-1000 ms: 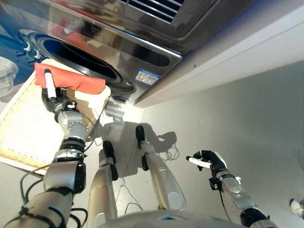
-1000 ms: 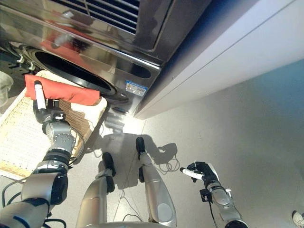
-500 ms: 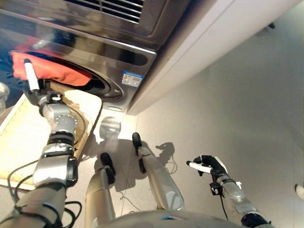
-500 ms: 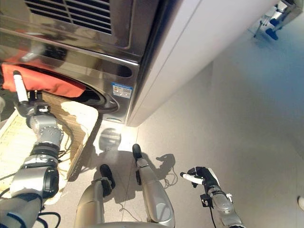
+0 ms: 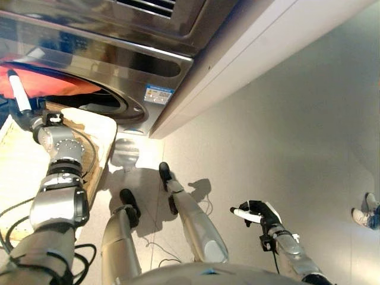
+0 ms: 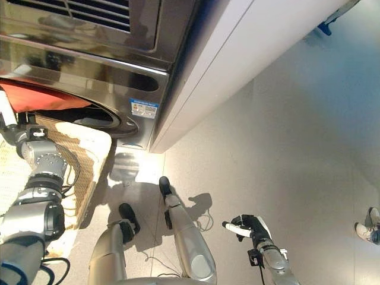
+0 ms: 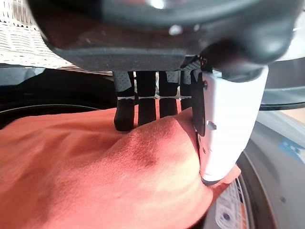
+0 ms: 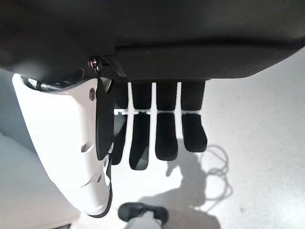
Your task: Pick up the clothes and place them into the washing machine
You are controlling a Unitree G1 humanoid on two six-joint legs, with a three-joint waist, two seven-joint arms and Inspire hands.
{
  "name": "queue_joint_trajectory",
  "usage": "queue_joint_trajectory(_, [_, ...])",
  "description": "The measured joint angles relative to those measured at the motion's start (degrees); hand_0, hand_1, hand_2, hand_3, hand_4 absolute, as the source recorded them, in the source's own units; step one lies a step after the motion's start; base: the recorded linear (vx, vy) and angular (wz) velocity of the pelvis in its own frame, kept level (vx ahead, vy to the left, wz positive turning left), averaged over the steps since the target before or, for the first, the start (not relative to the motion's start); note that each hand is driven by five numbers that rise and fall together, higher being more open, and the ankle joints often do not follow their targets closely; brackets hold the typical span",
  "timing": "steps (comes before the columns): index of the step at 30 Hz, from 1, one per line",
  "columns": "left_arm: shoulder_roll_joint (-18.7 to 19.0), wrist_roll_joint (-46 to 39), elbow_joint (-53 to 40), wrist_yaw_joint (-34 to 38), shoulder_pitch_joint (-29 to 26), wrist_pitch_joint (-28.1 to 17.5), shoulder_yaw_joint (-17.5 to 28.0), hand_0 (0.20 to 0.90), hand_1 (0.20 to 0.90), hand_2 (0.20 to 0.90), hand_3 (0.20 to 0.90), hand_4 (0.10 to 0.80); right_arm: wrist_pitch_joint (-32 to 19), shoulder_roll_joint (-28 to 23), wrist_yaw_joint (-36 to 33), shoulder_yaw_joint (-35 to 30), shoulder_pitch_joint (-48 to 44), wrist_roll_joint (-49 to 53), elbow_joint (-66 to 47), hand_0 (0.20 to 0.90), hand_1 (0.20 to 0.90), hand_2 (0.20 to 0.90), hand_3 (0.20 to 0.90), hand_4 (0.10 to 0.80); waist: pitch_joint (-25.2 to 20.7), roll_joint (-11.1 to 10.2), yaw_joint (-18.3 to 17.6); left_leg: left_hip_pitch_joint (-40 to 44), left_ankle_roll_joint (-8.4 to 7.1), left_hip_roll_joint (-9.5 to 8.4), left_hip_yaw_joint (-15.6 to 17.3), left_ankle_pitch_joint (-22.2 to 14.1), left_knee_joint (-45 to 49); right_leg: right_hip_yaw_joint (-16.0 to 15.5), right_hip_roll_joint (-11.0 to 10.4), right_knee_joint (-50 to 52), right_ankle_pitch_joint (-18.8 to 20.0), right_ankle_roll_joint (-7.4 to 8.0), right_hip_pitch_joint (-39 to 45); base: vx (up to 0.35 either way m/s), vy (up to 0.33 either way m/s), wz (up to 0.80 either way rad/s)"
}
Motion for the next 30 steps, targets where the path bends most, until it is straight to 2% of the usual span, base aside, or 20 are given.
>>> queue_joint_trajectory(1, [0.15,-0.02,0.13,-0.02,-0.27,-0.25,0.00,0.200,0.200,0.200,0.200,0.300,-0.03,0.02,0.00,0.02,-0.02,0.01,-0.25,0.900,0.900,0.900,0.900,0.800,-0.03,-0.01,0.01,-0.40,0.48,0.55,0.39,0.30,-0.62,-0.01,-0.04,-0.61,-1.01,1.03,-0.38,-0.035,0.008,-0.22])
queue_joint_trajectory(2, [0.52,-0.02,0.37,-0.32,-0.81,-0.64,0.00,0.200,0.200,0.200,0.200,0.300,-0.01,0.22,0.01,0.13,0.02,0.02,-0.29,0.900,0.900,0.900,0.900,0.800,-0.19,-0.24,0.02,-1.06,1.85,1.05,1.21,0.76,-0.88,-0.16,0.11,0.92,-1.86,0.98,-1.72,-0.038,-0.003,-0.12])
queue_joint_trajectory(3, [0.70,-0.01,0.53,-1.06,-1.47,-0.86,-0.02,0.200,0.200,0.200,0.200,0.300,0.04,0.40,0.00,0.48,0.25,0.04,-0.24,0.900,0.900,0.900,0.900,0.800,-0.67,-0.86,-0.23,-2.19,1.96,0.94,1.52,0.84,-0.55,-0.38,0.38,3.39,-1.99,0.46,-2.96,-0.042,-0.006,0.09])
queue_joint_trajectory(4, [1.23,-0.01,0.71,-1.69,-2.11,-0.88,-0.20,0.200,0.200,0.200,0.200,0.300,0.10,0.38,-0.03,0.83,0.20,0.06,-0.32,0.900,0.900,0.900,0.900,0.800,-0.82,-1.14,-1.02,-3.61,1.76,0.60,1.22,0.72,0.47,0.30,0.70,3.11,-0.08,-0.07,-3.79,-0.034,-0.007,0.12])
queue_joint_trajectory(6, [2.61,-0.04,2.13,-2.04,-2.85,-0.25,-0.32,0.200,0.200,0.200,0.200,0.300,-0.07,0.42,-0.14,1.53,-0.24,0.78,-0.73,0.900,0.900,0.900,0.900,0.800,-1.24,-1.81,-1.47,-5.06,1.72,0.93,1.23,0.71,1.04,0.79,1.09,-0.18,1.73,-0.14,-3.73,-0.014,-0.003,-0.10])
queue_joint_trajectory(9, [2.97,-0.12,6.28,-1.56,-3.94,3.22,-2.77,0.200,0.200,0.200,0.200,0.300,-0.27,0.41,-0.25,1.65,-0.70,1.17,-0.88,0.900,0.900,0.900,0.900,0.800,-1.25,-2.01,-3.18,-5.62,1.75,1.04,2.07,0.66,0.83,1.50,0.80,-2.46,1.78,0.36,-3.65,-0.026,-0.013,-0.15])
queue_joint_trajectory(12, [1.27,-0.32,8.68,-1.49,-4.12,4.76,-4.29,0.200,0.200,0.200,0.200,0.300,-0.14,0.43,-0.25,2.43,-0.75,1.17,-0.94,0.900,0.900,0.900,0.900,0.800,-1.11,-2.34,-4.87,-6.28,2.51,1.59,3.07,-0.24,1.37,1.83,0.84,-3.25,2.17,0.69,-3.88,-0.002,-0.019,-0.17])
queue_joint_trajectory(15, [0.76,-1.12,8.85,-1.48,-5.02,4.50,-4.28,0.200,0.200,0.200,0.200,0.300,-0.07,0.43,-0.39,3.54,-0.73,1.22,-0.95,0.900,0.900,0.900,0.900,0.800,-0.94,-3.11,-5.78,-6.62,2.20,1.93,3.07,-1.24,2.71,2.45,1.34,-3.56,4.25,0.71,-3.98,0.003,-0.021,-0.18])
queue_joint_trajectory(22, [1.47,-1.12,8.89,-1.49,-8.76,4.42,-4.79,0.200,0.200,0.200,0.200,0.300,-0.20,0.43,-0.40,3.78,-1.04,1.82,-2.33,0.900,0.900,0.900,0.900,0.800,-0.94,-3.11,-5.81,-7.03,1.72,2.02,2.08,-3.06,4.19,3.14,2.19,-3.54,4.26,0.70,-4.58,0.015,-0.003,-0.19])
queue_joint_trajectory(30, [1.65,-1.13,8.78,-1.48,-8.88,4.31,-4.83,0.200,0.200,0.200,0.200,0.300,-0.25,0.42,-0.40,3.85,-1.08,2.27,-2.44,0.900,0.900,0.900,0.900,0.800,-0.95,-3.10,-5.62,-7.02,1.75,1.98,2.08,-3.14,4.41,3.16,2.25,-3.44,4.30,0.70,-4.52,0.011,0.001,-0.01])
